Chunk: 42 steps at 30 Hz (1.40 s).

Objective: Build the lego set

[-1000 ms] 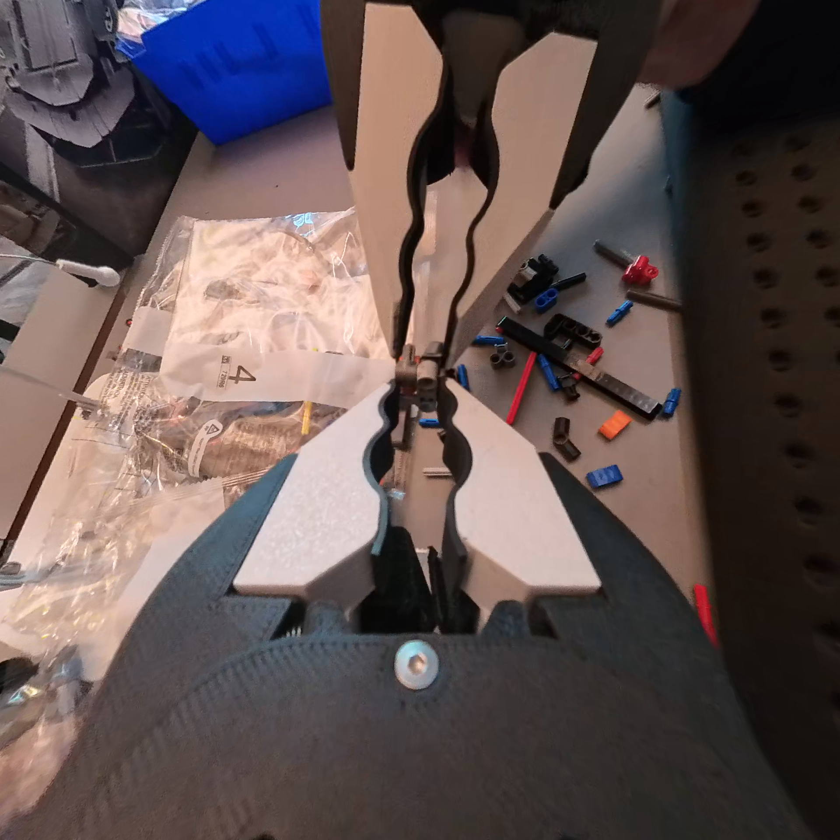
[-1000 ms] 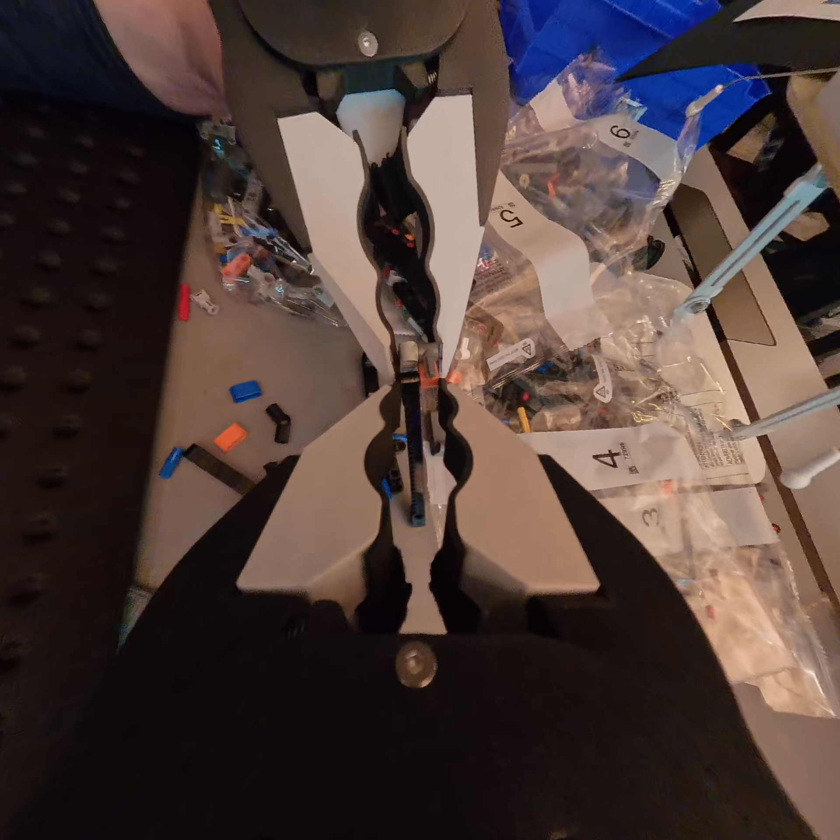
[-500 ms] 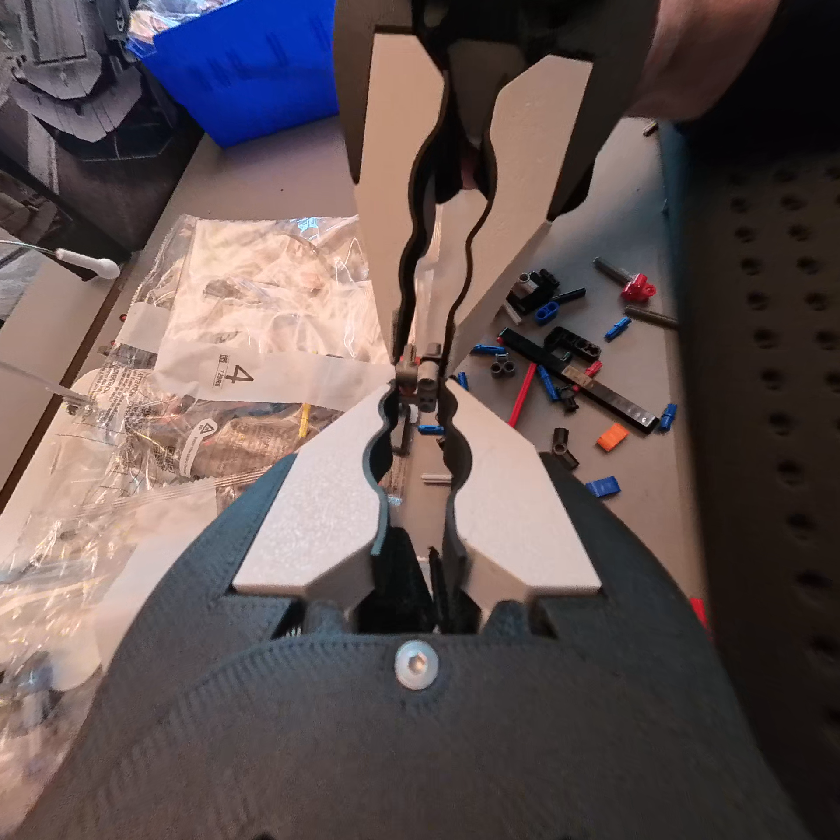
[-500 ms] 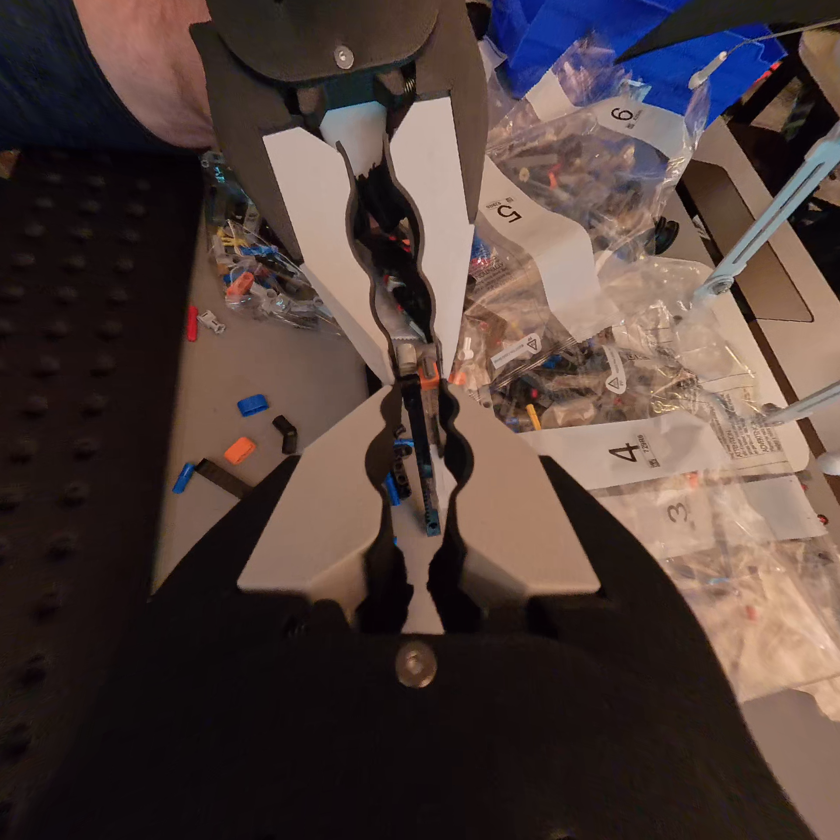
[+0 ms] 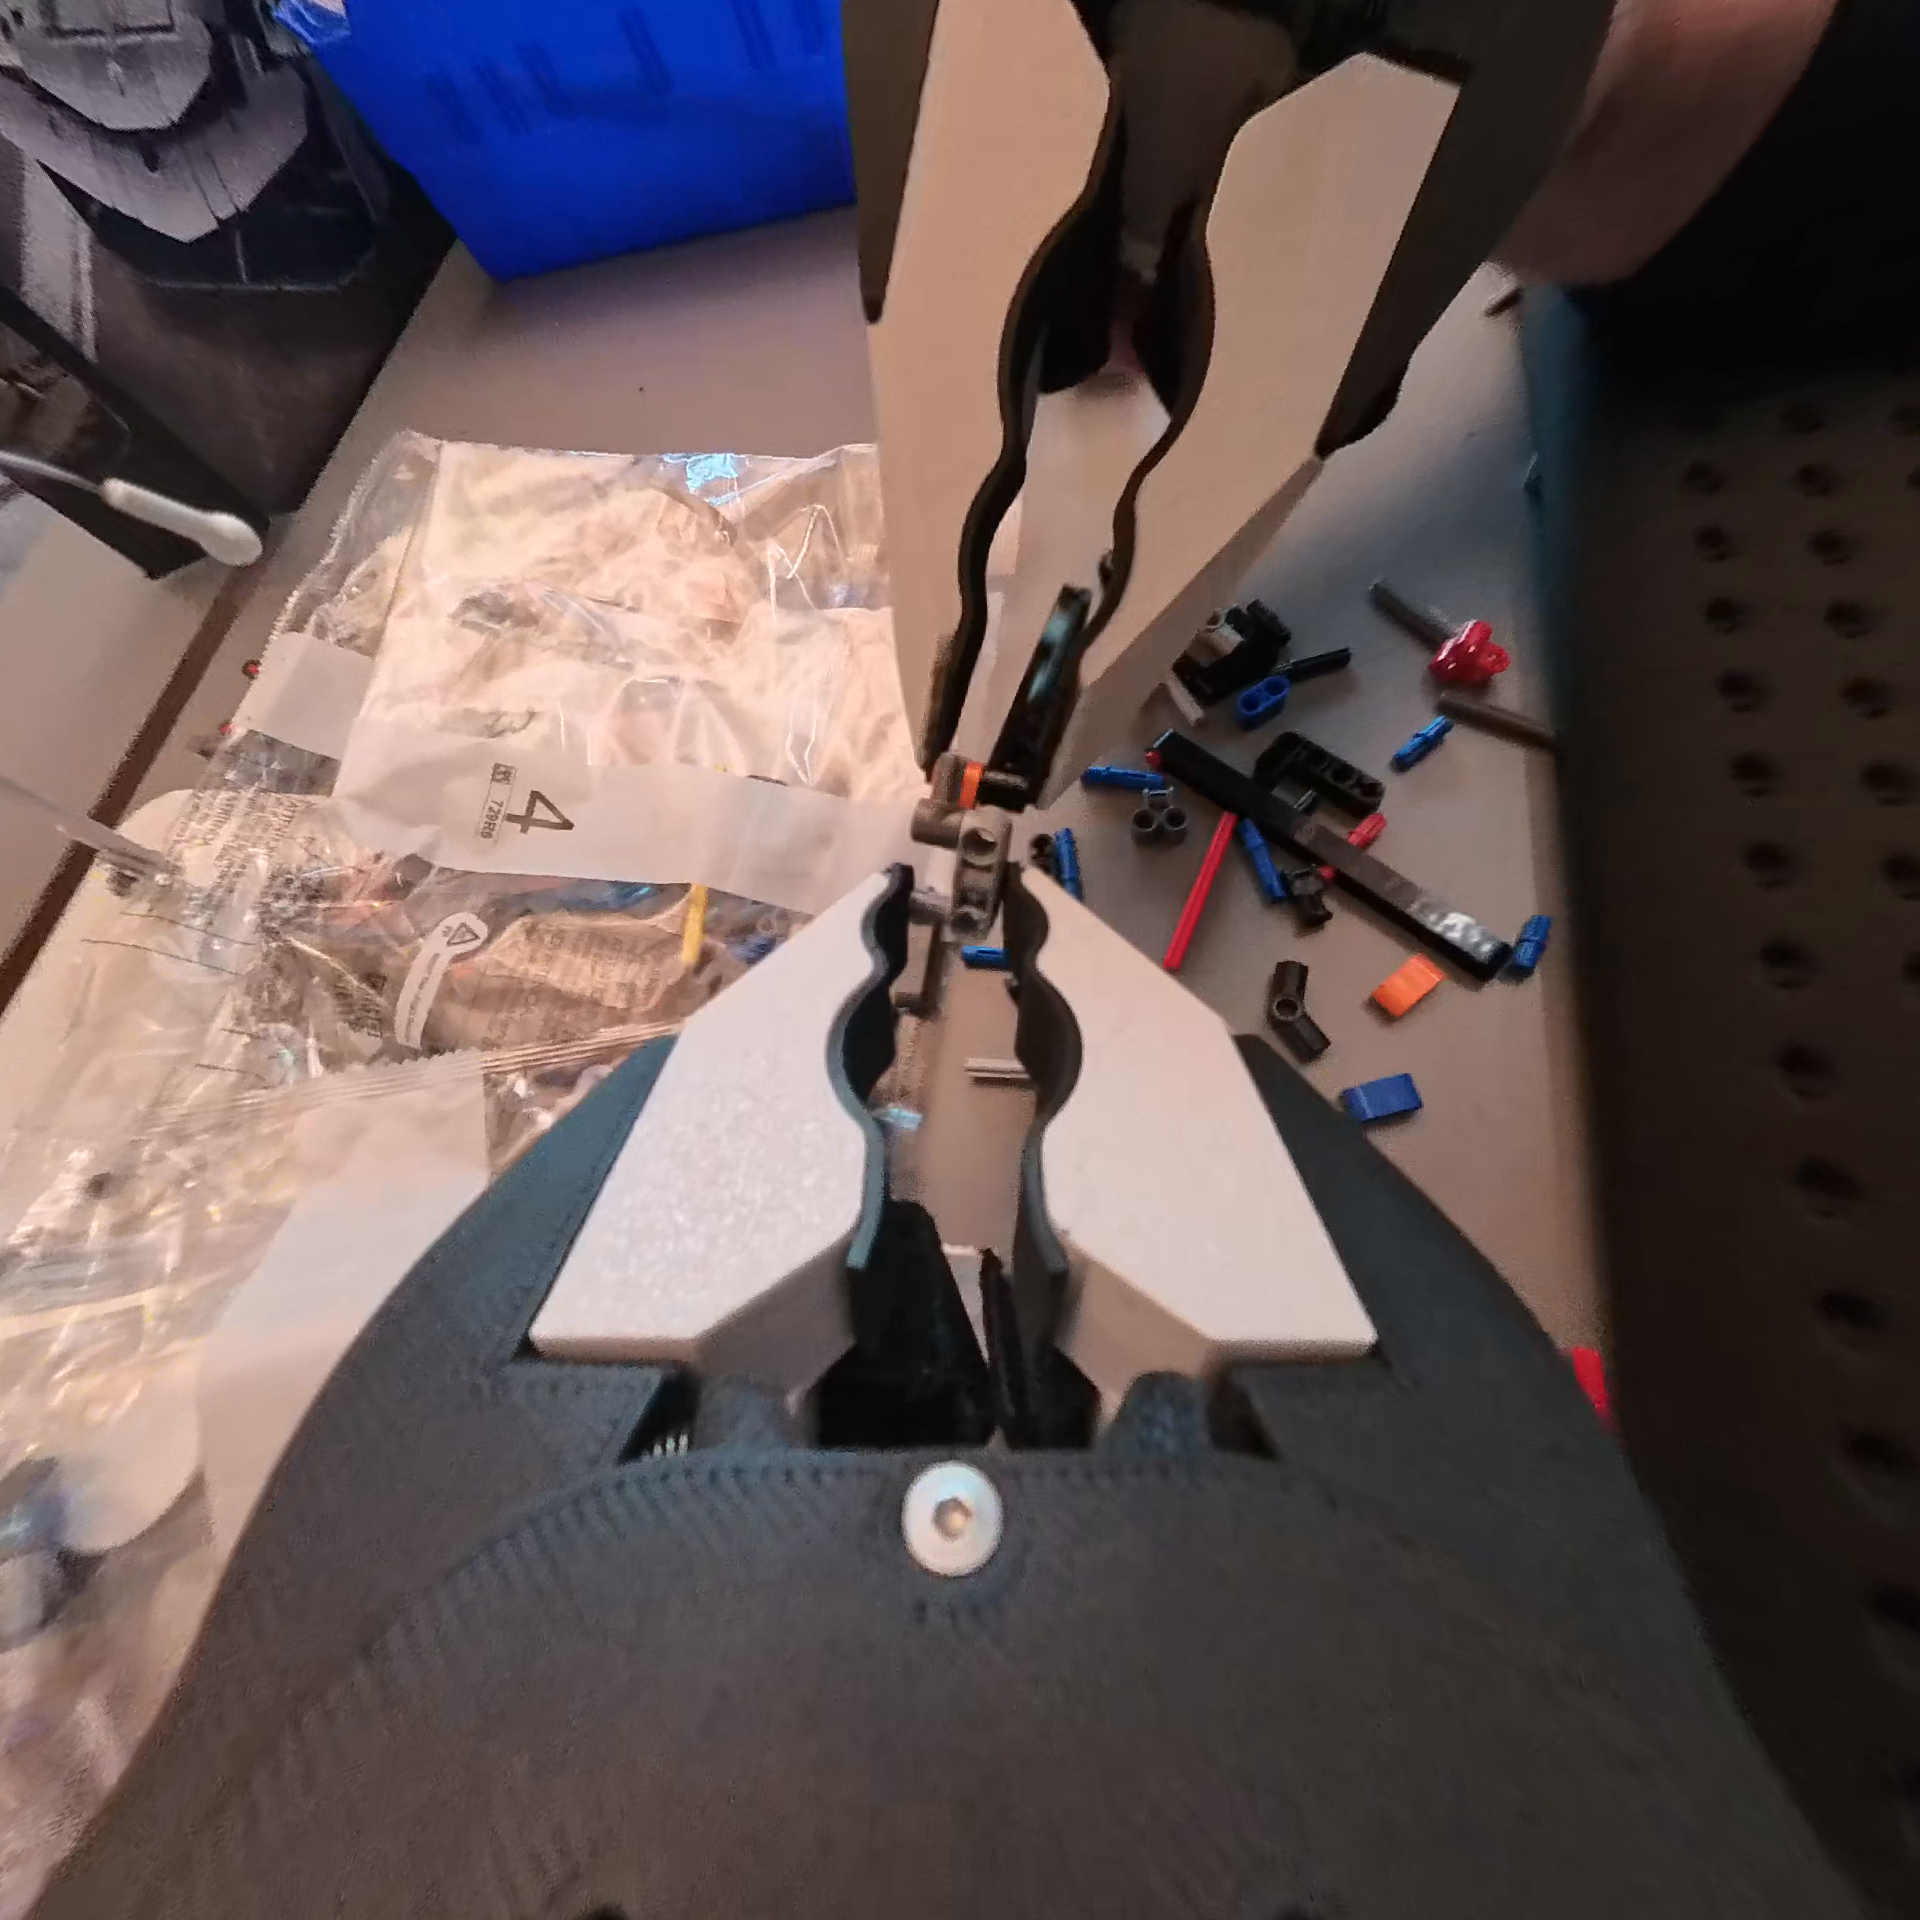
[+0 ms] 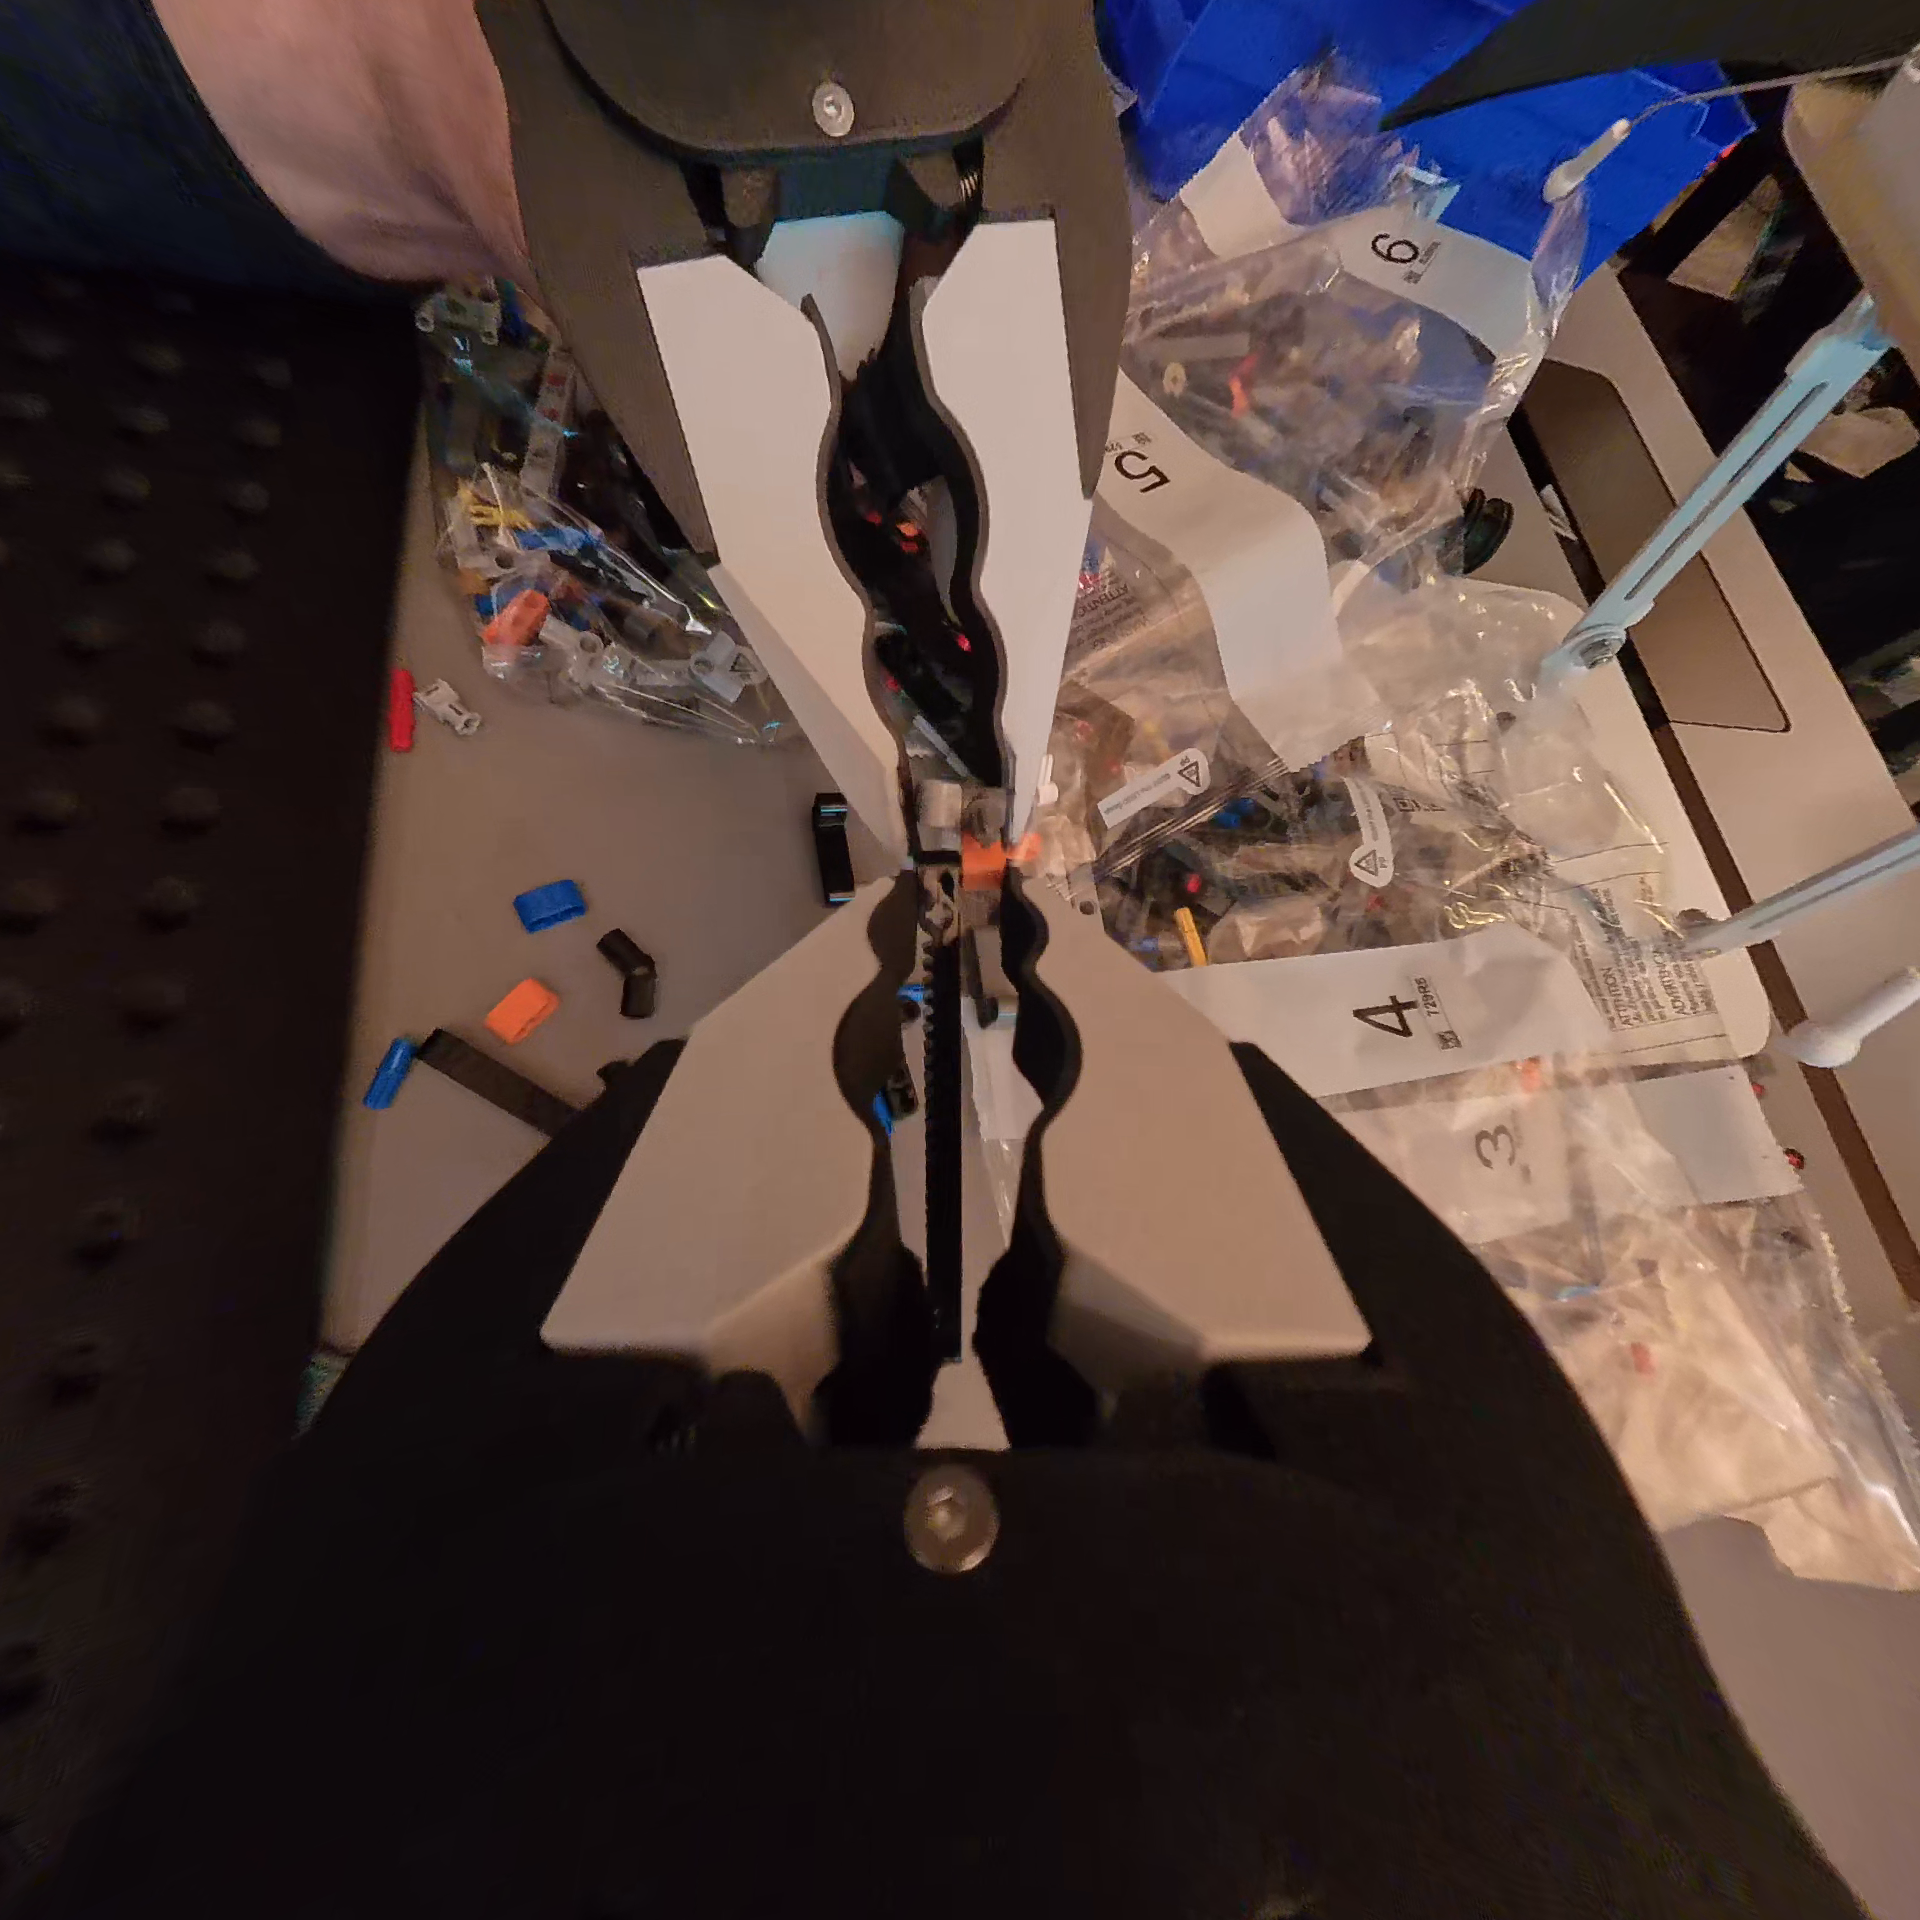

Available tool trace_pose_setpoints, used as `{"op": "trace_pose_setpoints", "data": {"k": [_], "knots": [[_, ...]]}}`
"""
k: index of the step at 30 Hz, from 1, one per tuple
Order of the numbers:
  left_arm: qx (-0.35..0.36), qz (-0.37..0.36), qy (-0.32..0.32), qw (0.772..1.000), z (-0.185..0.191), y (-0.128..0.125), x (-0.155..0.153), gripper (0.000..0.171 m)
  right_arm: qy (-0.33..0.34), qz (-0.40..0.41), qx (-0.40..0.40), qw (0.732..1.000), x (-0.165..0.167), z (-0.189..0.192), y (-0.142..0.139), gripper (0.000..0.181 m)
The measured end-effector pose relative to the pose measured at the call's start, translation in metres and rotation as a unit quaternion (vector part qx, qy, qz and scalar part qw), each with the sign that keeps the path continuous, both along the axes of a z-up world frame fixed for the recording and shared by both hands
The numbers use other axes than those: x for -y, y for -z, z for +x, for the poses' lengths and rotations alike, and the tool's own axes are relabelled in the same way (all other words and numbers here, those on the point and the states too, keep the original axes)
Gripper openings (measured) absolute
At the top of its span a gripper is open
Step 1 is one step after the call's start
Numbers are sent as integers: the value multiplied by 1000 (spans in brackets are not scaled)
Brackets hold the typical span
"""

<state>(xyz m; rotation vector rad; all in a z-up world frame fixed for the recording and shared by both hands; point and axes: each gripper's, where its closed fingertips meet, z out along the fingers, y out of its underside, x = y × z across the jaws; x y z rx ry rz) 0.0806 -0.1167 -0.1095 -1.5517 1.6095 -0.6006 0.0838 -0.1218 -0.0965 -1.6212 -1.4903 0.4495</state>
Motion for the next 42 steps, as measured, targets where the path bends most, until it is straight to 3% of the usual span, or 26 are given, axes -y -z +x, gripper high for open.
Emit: {"op": "trace_pose_setpoints", "data": {"k": [9, 23, 32, 36, 39, 42], "knots": [[-46, 53, -2, 998, -1, 7, -1, 16, 3, -5, 18, 1000, 0, 2, 6, 13], [-132, 161, 1, 978, -1, 17, 1, 13, 23, -92, 16, 995, -1, 1, 20, 5], [-115, 136, 6, 984, 0, 18, 2, 14, 3, -77, 8, 997, 0, 0, 19, 7], [-95, 118, 10, 988, -1, 15, 3, 14, -15, -9, 26, 1000, 1, -1, 19, 8], [-80, 100, 20, 992, 4, 14, 7, 15, 2, 11, 49, 999, -4, 0, 22, 30], [-85, 113, 22, 990, 4, 14, 8, 15, -7, 5, 47, 999, -1, -2, 22, 24]]}}
